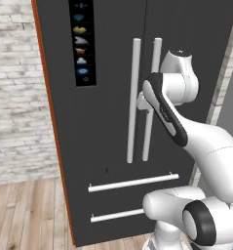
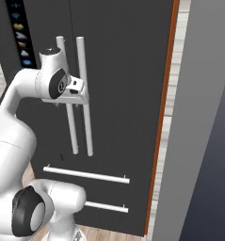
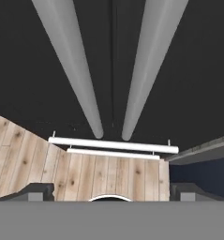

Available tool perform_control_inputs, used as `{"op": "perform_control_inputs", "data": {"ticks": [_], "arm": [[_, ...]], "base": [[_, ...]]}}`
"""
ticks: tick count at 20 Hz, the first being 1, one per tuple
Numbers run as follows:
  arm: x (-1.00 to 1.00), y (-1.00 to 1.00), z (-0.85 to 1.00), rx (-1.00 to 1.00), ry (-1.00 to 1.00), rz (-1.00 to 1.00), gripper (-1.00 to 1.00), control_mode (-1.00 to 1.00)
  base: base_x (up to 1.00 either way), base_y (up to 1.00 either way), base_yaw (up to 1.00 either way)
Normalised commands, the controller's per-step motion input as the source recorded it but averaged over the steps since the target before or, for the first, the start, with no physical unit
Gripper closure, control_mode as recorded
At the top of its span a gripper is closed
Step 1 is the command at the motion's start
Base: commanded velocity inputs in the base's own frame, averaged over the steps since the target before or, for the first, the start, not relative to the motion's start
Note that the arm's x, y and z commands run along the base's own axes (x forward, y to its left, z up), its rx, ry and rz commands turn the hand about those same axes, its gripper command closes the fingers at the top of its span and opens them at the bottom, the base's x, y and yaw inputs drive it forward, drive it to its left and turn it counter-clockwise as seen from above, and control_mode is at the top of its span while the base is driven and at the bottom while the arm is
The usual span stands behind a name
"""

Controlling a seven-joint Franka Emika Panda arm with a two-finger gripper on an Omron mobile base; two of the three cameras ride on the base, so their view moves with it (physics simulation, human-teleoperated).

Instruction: There is a bowl on the dining counter. Grab a lemon wedge from the fridge and place it in the bowl. Then get the liquor bottle and glass cup from the cabinet and place them next to the bowl.

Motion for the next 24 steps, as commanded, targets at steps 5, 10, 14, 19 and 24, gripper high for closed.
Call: {"op": "perform_control_inputs", "data": {"ticks": [5, 10, 14, 19, 24], "arm": [[0.0, 0.0, 0.0, 0.0, 0.0, 0.0, -1.0, 1.0], [0.0, 0.0, 0.0, 0.0, 0.0, 0.0, -1.0, 1.0], [0.03, 0.01, -0.1, 0.0, 0.0, 0.0, -1.0, -1.0], [0.48, -0.25, 0.0, 0.09, -0.03, 0.0, -1.0, -1.0], [0.6, -0.09, -0.07, 0.04, 0.0, -0.01, -1.0, -1.0]], "base": [[0.0, 0.02, 0.0], [0.0, 0.0, 0.0], [0.0, 0.0, 0.0], [0.0, 0.0, 0.0], [0.0, 0.0, 0.0]]}}
